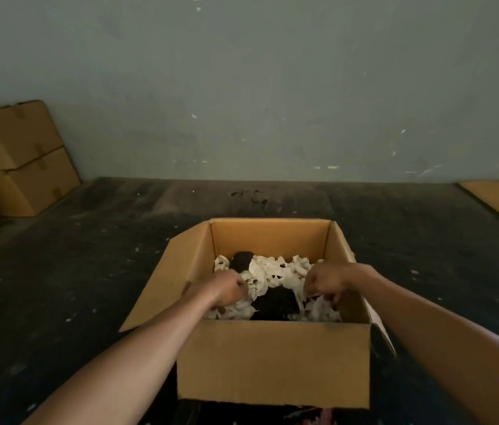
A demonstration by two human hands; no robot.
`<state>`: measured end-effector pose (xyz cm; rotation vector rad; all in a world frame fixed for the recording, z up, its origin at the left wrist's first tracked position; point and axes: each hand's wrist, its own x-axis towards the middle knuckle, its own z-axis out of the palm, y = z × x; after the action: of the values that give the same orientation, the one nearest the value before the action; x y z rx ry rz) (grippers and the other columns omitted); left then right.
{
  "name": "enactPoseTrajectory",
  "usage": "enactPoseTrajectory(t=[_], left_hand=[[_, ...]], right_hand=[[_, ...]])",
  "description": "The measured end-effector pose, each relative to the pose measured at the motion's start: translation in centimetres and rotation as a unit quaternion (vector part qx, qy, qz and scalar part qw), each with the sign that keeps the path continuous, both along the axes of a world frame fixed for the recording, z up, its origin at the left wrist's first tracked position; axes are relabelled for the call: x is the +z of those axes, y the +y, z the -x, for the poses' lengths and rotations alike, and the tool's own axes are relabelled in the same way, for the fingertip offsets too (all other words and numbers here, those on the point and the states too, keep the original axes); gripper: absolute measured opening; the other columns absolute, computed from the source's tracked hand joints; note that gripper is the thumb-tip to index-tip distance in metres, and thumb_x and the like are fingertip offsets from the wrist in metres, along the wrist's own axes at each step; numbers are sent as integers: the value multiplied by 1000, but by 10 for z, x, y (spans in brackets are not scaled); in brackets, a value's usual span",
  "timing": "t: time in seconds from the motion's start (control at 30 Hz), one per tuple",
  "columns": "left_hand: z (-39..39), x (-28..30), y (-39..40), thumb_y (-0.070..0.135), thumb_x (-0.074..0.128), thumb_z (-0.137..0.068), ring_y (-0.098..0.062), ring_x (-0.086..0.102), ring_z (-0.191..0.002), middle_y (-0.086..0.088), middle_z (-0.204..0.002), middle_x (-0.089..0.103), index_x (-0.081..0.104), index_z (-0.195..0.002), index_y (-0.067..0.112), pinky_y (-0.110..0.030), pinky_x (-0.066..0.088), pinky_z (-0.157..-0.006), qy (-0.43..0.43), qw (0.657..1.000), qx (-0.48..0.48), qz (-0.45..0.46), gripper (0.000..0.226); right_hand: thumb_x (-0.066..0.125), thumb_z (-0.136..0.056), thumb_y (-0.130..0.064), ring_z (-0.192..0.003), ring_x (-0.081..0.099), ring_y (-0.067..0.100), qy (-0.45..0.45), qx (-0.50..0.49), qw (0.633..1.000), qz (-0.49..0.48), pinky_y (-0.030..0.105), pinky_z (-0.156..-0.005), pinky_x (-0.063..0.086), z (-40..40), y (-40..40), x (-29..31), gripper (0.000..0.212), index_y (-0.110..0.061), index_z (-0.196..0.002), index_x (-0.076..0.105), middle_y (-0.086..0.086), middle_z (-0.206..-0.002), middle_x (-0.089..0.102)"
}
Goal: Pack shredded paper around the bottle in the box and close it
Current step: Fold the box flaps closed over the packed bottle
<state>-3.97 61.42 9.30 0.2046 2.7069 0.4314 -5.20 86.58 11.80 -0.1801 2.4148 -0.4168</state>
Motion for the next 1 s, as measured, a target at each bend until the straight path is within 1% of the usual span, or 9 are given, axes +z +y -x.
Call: enactPoseTrajectory(t=[0.1, 0.23, 0.33, 0.43, 0.53, 0.63, 0.77, 0.87, 1.0], left_hand=[[0, 8, -18, 32, 50, -98, -11, 63, -85, 5, -102, 69, 68, -102, 31, -32, 54, -76, 161, 986, 33, -6, 19], [-6, 1, -37, 29, 55, -95, -17, 57, -115, 4, -127, 61, 60, -124, 30, -42, 47, -98, 264, 964, 34, 11, 30], [-15, -7, -48, 31, 56, -94, -29, 31, -142, -3, -158, 30, 35, -149, 25, -52, 32, -111, 198, 976, 89, 37, 59], [-19, -19, -53, 32, 56, -94, -36, 19, -147, -4, -165, 6, 7, -156, 23, -56, 26, -115, 147, 978, 144, 16, 80], [-19, -23, -57, 24, 59, -91, -36, 39, -137, -9, -162, 18, 3, -156, 23, -54, 40, -106, 127, 969, 203, -65, 86], [-20, -22, -63, 20, 57, -89, -35, 48, -129, -9, -157, 29, 13, -154, 24, -53, 46, -101, 122, 968, 208, -69, 79], [-31, -26, -69, 19, 56, -90, -34, 43, -133, -7, -158, 27, 11, -155, 27, -54, 43, -104, 112, 968, 206, -92, 79], [-38, -27, -71, 22, 49, -94, -34, 42, -134, -8, -156, 30, 15, -154, 24, -54, 41, -106, 123, 960, 221, -124, 69], [-45, -30, -76, 47, 32, -100, -33, 42, -134, -8, -153, 37, 27, -152, 23, -56, 34, -109, 134, 945, 251, -162, 57]], right_hand=[[50, -99, -18, -88, 65, 16, 154, -100, 979, 91, 25, -65, 53, -5, 17, 19, 21, -15, -112, 66, 5, -107, 66], [52, -98, -25, -86, 63, 18, 329, -275, 887, 173, 35, -71, 54, -26, 44, 7, 21, -18, -115, 62, 6, -106, 66], [51, -99, -31, -82, 57, 15, 298, -427, 828, 211, 31, -66, 44, -53, 63, -20, 33, -16, -128, 55, 8, -114, 62], [47, -100, -37, -78, 57, 20, 163, -561, 768, 262, 33, -60, 44, -89, 76, -53, 43, -8, -132, 51, 11, -104, 60], [52, -95, -46, -89, 65, 33, 2, -644, 675, 359, 43, -76, 56, -116, 80, -87, 48, -6, -121, 57, 20, -105, 64], [59, -92, -40, -90, 68, 35, -60, -660, 595, 454, 45, -68, 59, -127, 76, -100, 41, -14, -124, 58, 19, -116, 65], [63, -93, -26, -88, 66, 33, 8, -709, 514, 483, 44, -68, 59, -135, 72, -79, 33, -13, -121, 52, 19, -110, 61], [61, -91, -17, -93, 61, 25, 113, -738, 457, 484, 32, -58, 56, -135, 77, -60, 53, -16, -140, 41, 12, -125, 57], [61, -92, -18, -119, 53, 25, 250, -726, 359, 531, 44, -100, 48, -129, 55, -18, 77, -29, -154, 16, 5, -138, 47]])
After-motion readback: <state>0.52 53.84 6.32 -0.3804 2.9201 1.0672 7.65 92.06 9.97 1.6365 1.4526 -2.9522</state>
